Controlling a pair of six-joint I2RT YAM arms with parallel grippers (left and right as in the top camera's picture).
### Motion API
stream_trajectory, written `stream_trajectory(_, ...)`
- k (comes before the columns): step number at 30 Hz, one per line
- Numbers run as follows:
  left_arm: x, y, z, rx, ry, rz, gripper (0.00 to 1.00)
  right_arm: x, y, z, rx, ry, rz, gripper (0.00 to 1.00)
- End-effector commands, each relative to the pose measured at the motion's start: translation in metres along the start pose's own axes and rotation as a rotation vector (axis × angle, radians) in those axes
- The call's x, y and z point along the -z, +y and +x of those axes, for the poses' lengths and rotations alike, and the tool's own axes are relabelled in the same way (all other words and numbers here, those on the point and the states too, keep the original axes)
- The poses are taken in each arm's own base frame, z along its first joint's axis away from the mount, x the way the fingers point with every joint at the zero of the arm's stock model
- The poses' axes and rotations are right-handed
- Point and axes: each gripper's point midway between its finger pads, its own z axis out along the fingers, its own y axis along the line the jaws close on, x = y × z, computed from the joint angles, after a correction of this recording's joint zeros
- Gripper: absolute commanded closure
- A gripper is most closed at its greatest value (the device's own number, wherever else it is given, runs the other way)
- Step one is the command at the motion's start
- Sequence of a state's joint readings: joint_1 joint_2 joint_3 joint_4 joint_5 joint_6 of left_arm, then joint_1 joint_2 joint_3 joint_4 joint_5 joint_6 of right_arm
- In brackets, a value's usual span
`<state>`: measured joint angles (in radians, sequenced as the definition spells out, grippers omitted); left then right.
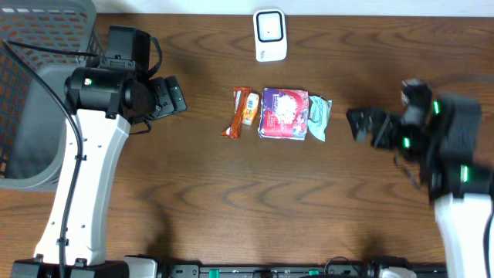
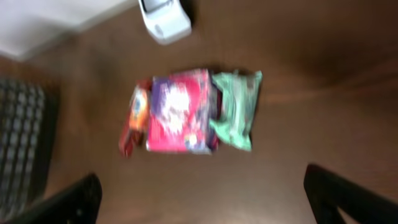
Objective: Scan the item barcode
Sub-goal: 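Reach the right gripper toward the green item on the table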
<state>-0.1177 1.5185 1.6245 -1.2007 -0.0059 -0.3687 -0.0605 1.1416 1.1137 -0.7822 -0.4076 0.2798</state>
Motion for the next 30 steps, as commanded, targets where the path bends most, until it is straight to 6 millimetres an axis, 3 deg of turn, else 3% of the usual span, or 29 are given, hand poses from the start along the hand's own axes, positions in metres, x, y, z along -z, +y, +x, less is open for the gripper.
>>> stream_trajectory(1, 0.003, 0.003, -0.001, -0.002, -0.010, -0.008, 0.02, -0.028, 0.016, -0.022, 0.014, 0.112, -0.077, 0.01)
stream_trajectory(3, 0.003, 0.003, -0.001, -0.002, -0.010, -0.008, 0.02, -0.044, 0.020, -0.025, -0.017, 0.153, -0.129, 0.01)
stream_trajectory(7, 0.003, 0.003, -0.001, -0.002, -0.010, -0.008, 0.02, -0.085, 0.004, -0.022, -0.045, 0.207, -0.127, 0.01)
stream_trajectory(8, 0.003, 0.003, -0.001, -0.002, -0.010, -0.008, 0.02, -0.104, -0.002, -0.015, -0.056, 0.243, -0.122, 0.09)
stream_trajectory(14, 0.003, 0.003, -0.001, -0.002, -0.010, -0.008, 0.02, -0.160, -0.020, 0.018, -0.090, 0.366, -0.054, 0.42)
stream_trajectory(16, 0.003, 0.003, -0.001, -0.002, -0.010, -0.008, 0.02, -0.174, -0.023, 0.028, -0.090, 0.392, -0.035, 0.47)
stream_trajectory(20, 0.003, 0.003, -0.001, -0.002, -0.010, -0.008, 0.02, -0.196, -0.021, 0.040, -0.071, 0.420, -0.039, 0.51)
stream_trajectory(23, 0.003, 0.003, -0.001, -0.002, -0.010, -0.008, 0.02, -0.207, -0.036, 0.045, -0.096, 0.408, 0.082, 0.52)
stream_trajectory(30, 0.003, 0.003, -0.001, -0.002, -0.010, -0.008, 0.02, -0.203, -0.069, 0.049, -0.090, 0.374, 0.341, 0.54)
